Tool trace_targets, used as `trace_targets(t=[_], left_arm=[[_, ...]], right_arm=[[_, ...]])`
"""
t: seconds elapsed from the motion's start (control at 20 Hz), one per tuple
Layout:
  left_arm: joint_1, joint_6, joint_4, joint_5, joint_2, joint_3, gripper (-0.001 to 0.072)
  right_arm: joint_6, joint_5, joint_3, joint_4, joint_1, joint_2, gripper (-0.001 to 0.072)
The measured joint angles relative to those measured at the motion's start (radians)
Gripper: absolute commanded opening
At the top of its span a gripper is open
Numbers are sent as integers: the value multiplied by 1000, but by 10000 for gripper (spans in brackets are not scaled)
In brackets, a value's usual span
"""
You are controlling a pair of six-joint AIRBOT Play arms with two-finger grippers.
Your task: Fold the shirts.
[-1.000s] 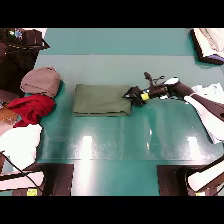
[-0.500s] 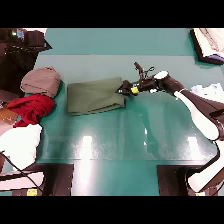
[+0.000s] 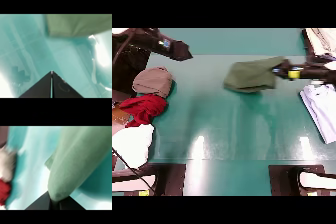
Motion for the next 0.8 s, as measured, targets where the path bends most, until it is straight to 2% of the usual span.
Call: trace_targets(t=[0.2, 0.4, 0.8], left_arm=[[-84, 0, 0, 77, -12, -13, 28], [-129, 0, 0, 116, -18, -16, 28], [-146, -1, 1, 132, -21, -17, 28]], right_arm=[[16, 29, -14, -78, -249, 88, 15], [16, 36, 12, -102, -417, 87, 15], [9, 93, 246, -105, -549, 55, 15]])
